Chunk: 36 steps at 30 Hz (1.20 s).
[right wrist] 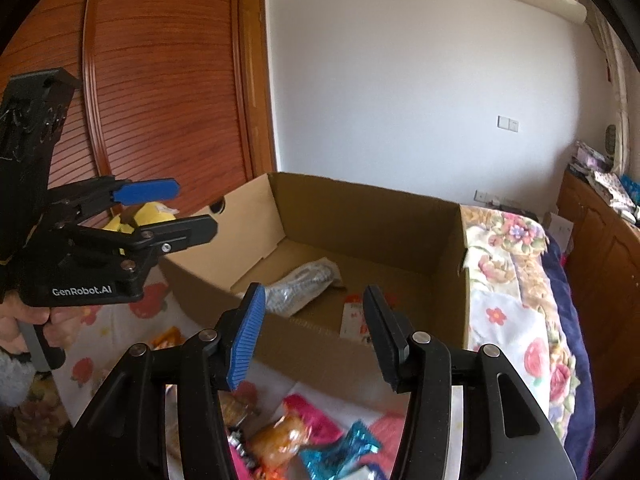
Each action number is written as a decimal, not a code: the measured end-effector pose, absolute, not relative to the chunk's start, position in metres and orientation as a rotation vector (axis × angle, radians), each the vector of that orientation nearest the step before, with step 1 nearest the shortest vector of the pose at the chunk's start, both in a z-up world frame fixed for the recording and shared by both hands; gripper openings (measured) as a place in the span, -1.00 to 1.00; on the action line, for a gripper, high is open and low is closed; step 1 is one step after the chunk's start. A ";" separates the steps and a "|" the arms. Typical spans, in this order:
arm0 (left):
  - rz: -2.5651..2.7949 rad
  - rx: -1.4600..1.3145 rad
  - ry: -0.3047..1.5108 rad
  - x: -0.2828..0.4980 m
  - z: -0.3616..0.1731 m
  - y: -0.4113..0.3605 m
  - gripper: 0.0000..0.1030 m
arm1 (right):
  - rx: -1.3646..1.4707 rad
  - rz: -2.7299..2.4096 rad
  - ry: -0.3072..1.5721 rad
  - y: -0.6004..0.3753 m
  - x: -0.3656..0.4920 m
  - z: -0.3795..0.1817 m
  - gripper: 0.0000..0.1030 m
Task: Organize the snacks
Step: 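Move both tools back from the box toward the remaining snacks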
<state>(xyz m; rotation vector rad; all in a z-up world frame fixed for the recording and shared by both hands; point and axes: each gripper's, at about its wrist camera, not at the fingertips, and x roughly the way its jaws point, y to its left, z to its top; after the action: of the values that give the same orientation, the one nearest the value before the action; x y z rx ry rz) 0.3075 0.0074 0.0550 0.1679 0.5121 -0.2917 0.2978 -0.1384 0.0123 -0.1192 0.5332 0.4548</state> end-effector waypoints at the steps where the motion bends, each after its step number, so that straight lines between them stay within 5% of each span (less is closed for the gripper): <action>1: -0.293 0.164 0.515 0.303 0.055 0.010 0.43 | -0.116 0.450 0.538 -0.138 0.293 0.012 0.02; 36: -0.245 0.114 0.702 0.227 -0.045 0.056 0.43 | -0.034 0.396 0.725 -0.127 0.234 -0.063 0.02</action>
<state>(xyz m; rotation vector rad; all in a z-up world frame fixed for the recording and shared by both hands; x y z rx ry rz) 0.2271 0.0563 -0.0454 0.1145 0.7023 -0.2448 0.2338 -0.1267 -0.0632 -0.0338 0.7251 0.3961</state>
